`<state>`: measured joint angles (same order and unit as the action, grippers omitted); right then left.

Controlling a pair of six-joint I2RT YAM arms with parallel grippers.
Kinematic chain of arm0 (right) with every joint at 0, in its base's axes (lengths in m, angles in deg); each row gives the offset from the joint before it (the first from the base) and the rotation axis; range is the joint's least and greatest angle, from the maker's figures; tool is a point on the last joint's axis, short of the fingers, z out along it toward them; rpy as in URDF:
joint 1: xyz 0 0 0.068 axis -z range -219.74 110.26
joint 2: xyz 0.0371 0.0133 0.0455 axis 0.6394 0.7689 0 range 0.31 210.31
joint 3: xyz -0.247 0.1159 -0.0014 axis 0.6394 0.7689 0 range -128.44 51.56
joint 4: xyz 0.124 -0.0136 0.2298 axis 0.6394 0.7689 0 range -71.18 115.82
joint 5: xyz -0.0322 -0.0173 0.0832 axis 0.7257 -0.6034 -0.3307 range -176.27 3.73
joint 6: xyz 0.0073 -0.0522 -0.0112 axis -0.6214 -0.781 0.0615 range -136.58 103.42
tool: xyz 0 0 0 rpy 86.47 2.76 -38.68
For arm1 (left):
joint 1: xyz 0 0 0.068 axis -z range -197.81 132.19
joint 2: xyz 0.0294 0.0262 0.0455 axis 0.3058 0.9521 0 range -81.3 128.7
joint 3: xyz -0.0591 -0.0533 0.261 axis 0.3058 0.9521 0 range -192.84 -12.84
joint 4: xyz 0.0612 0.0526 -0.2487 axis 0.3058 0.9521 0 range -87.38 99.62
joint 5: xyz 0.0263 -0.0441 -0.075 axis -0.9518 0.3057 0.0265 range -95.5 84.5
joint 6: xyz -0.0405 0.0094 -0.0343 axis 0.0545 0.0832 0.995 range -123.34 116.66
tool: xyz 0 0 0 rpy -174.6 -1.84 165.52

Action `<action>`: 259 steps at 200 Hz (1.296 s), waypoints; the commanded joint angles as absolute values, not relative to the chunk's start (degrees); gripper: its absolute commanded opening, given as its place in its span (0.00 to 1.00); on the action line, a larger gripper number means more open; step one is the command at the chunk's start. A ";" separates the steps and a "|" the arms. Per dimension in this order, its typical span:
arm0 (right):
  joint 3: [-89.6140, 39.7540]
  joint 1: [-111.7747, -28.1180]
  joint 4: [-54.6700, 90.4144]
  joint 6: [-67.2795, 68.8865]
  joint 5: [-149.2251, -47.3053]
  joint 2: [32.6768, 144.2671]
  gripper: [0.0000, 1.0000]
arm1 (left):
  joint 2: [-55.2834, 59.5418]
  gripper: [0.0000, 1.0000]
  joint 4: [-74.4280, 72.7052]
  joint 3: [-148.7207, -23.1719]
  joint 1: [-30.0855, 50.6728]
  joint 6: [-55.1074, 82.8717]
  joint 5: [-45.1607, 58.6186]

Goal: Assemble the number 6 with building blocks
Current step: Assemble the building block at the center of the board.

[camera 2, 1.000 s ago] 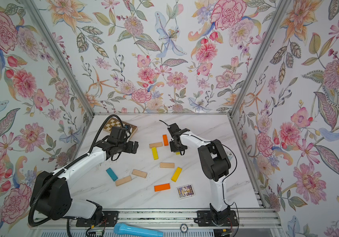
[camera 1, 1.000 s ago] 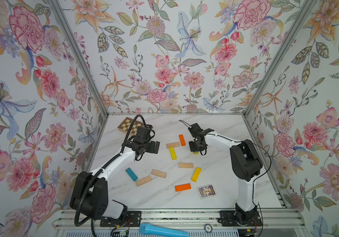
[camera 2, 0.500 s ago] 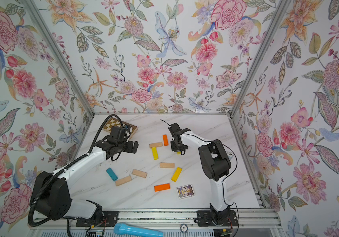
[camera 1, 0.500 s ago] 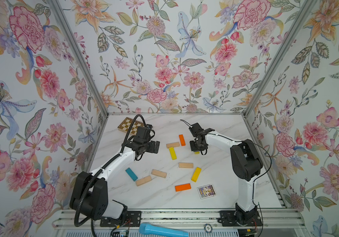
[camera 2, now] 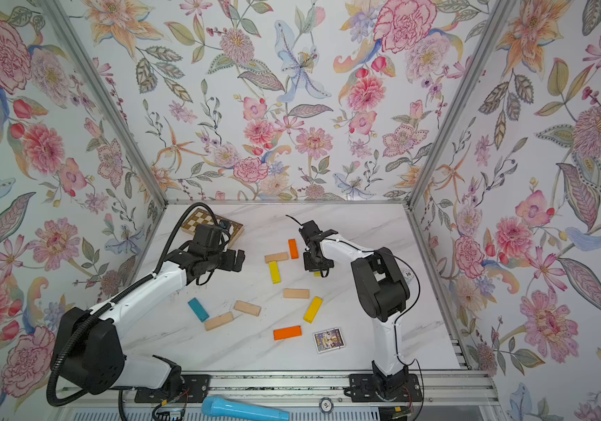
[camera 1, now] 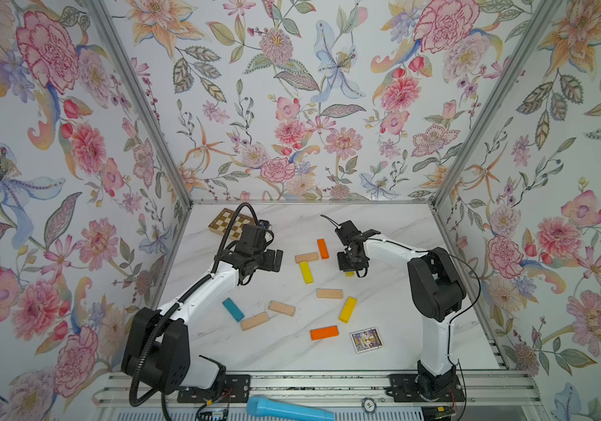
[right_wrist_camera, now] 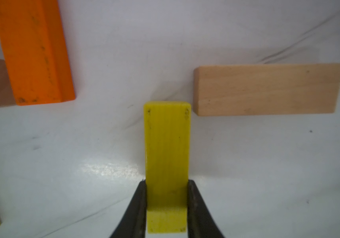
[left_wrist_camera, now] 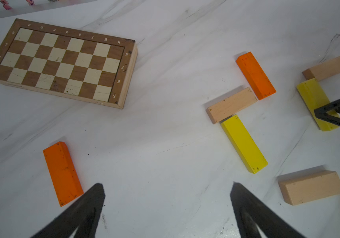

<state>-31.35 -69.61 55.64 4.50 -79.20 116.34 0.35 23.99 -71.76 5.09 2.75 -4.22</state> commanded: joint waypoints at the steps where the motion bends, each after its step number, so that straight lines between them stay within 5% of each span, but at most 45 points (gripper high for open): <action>1: -30.95 -69.36 56.49 5.74 -78.49 117.37 0.27 | -0.88 0.99 23.98 -71.55 5.43 3.05 -3.65; 259: -35.58 -67.28 56.77 6.58 -79.23 122.84 0.27 | -0.71 0.99 23.72 -71.38 5.42 2.75 -3.51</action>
<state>-35.66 -67.93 55.31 5.40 -79.22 119.92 0.00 23.99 -71.74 5.09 2.75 -4.22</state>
